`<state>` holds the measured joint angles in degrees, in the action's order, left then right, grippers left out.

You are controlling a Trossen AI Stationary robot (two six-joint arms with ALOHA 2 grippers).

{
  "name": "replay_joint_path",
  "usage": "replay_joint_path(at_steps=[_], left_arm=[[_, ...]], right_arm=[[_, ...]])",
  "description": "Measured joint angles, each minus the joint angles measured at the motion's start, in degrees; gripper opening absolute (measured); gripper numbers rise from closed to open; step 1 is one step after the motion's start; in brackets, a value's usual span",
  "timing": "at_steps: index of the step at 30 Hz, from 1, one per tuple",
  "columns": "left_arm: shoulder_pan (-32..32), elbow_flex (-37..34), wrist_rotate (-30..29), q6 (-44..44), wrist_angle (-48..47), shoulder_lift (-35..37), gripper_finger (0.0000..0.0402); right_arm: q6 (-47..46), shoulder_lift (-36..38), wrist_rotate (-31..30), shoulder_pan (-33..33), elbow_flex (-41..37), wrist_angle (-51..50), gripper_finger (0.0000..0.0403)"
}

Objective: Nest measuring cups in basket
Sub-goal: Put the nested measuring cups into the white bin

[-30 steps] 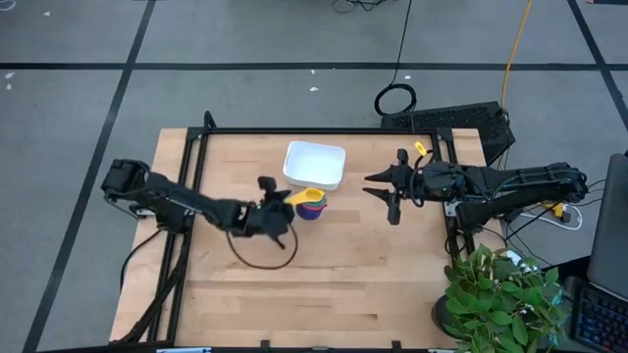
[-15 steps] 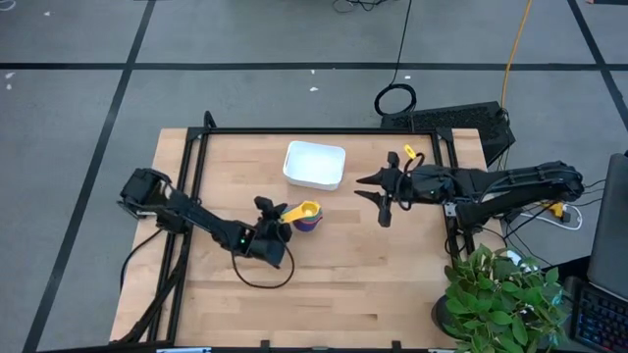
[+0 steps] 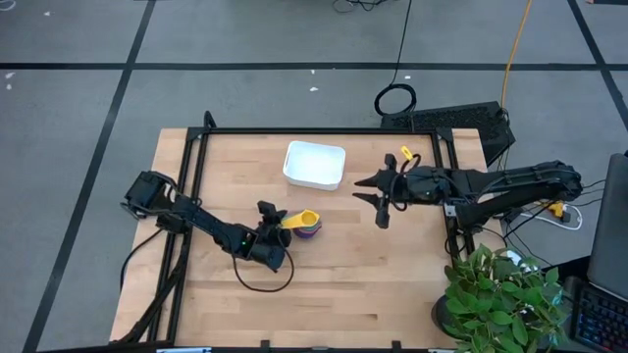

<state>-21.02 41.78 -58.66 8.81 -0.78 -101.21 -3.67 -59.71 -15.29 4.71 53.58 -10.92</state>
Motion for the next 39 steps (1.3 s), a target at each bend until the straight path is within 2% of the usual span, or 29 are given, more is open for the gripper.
replay_joint_path(at_steps=[3,7,11,17,22,27,34,39], left_arm=[[0.0,0.0,0.62,-0.34,-0.76,-0.02,0.0068],[-0.11,0.0,1.19,-0.37,-0.49,-0.01,0.0042],[-0.15,0.04,1.84,-1.24,-0.31,0.04,0.0031],[-0.28,0.0,3.38,-1.42,-0.96,-0.04,0.0061],[-0.28,-0.02,4.09,-1.31,-1.0,-0.07,0.0052],[-0.28,0.0,4.44,-2.04,-0.98,-0.02,0.0039],[-0.25,-0.02,5.14,-1.43,-1.38,-0.04,0.0059],[-0.24,-0.02,5.16,-1.43,-1.42,-0.04,0.0058]], right_arm=[[-2.22,-2.33,4.77,0.0,0.04,2.26,0.0118],[-2.65,-9.78,9.6,0.28,0.02,7.13,0.0118],[-1.49,-18.67,9.54,-0.53,0.02,14.77,0.0118],[-2.24,-29.74,9.57,-1.67,0.02,27.83,0.0118],[-5.35,-37.14,9.62,-1.77,0.0,30.75,0.0118],[-6.59,-41.23,12.57,-1.72,-0.02,32.3,0.0118],[-6.81,-42.46,14.14,-0.68,-0.04,34.92,0.0115],[-6.53,-42.44,14.14,-0.55,-0.02,34.65,0.0071]])
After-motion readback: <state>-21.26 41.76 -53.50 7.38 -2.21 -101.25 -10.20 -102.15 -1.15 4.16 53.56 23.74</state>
